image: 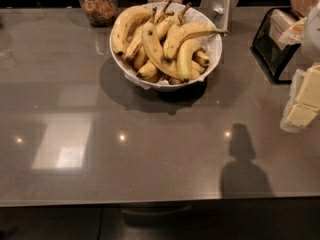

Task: Pick banana from white bowl

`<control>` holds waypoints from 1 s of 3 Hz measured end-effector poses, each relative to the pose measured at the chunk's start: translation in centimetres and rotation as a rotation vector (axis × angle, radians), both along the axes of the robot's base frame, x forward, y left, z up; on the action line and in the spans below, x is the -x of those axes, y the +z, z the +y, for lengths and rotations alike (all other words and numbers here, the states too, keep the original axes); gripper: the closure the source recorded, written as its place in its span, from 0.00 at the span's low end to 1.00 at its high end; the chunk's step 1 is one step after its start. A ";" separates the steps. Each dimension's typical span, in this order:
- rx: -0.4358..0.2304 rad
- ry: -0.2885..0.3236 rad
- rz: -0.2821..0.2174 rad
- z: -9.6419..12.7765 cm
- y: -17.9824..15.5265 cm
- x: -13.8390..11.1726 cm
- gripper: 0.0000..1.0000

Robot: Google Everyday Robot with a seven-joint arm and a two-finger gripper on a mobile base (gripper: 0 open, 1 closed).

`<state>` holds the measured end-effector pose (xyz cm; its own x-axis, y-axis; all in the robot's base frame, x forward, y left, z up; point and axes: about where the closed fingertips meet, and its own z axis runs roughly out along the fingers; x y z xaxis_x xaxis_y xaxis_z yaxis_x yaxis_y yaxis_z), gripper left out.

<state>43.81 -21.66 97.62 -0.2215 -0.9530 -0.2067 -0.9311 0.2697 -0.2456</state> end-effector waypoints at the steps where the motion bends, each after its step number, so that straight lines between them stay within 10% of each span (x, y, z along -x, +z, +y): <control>1: 0.000 0.000 0.000 0.0 0.0 0.0 0.00; 3: -0.175 0.098 -0.157 1.5 0.6 -4.1 0.00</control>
Offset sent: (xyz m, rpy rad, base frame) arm 0.0441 0.0117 0.0054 0.2246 -0.1868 0.0892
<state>47.96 -20.20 98.25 -0.0819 -0.9150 -0.3949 -0.9091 0.2310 -0.3468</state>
